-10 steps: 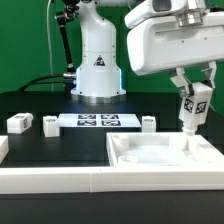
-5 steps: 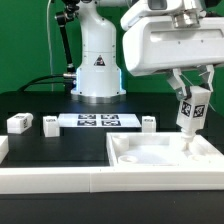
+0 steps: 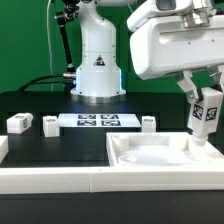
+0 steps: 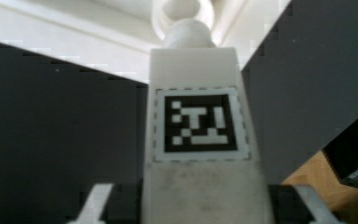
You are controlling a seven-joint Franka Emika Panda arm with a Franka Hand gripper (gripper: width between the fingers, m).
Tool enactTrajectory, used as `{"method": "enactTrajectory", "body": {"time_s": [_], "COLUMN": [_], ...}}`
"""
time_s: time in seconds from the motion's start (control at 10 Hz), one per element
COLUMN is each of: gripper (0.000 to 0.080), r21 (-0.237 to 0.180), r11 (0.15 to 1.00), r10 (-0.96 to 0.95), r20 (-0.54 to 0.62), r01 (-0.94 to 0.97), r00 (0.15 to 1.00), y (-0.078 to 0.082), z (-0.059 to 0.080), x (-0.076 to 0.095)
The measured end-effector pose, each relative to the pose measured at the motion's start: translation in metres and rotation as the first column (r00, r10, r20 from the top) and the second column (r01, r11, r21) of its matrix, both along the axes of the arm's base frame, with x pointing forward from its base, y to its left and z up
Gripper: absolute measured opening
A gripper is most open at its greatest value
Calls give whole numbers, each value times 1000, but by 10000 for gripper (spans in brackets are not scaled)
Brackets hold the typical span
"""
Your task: Assemble square table
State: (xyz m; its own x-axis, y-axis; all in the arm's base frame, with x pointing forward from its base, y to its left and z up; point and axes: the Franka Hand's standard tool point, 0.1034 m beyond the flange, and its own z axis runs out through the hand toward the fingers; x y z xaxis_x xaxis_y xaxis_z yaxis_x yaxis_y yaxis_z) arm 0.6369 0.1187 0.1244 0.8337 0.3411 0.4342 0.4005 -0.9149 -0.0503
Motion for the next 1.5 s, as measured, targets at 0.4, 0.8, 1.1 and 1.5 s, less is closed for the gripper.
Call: {"method": "enactTrajectory", "body": {"time_s": [0.4, 0.8, 1.1, 1.5], "gripper": [291, 291, 291, 291], "r21": [-3, -5, -6, -5], "r11": [1000, 1000, 1000, 1000], "r10": [-9, -17, -18, -19], "r20": [28, 35, 22, 16], "r01": [9, 18, 18, 19], "r00": [1000, 999, 1000, 1000], "y": [-2, -4, -4, -3], "z": [-3, -13, -21, -30], "x": [1, -3, -7, -9]}}
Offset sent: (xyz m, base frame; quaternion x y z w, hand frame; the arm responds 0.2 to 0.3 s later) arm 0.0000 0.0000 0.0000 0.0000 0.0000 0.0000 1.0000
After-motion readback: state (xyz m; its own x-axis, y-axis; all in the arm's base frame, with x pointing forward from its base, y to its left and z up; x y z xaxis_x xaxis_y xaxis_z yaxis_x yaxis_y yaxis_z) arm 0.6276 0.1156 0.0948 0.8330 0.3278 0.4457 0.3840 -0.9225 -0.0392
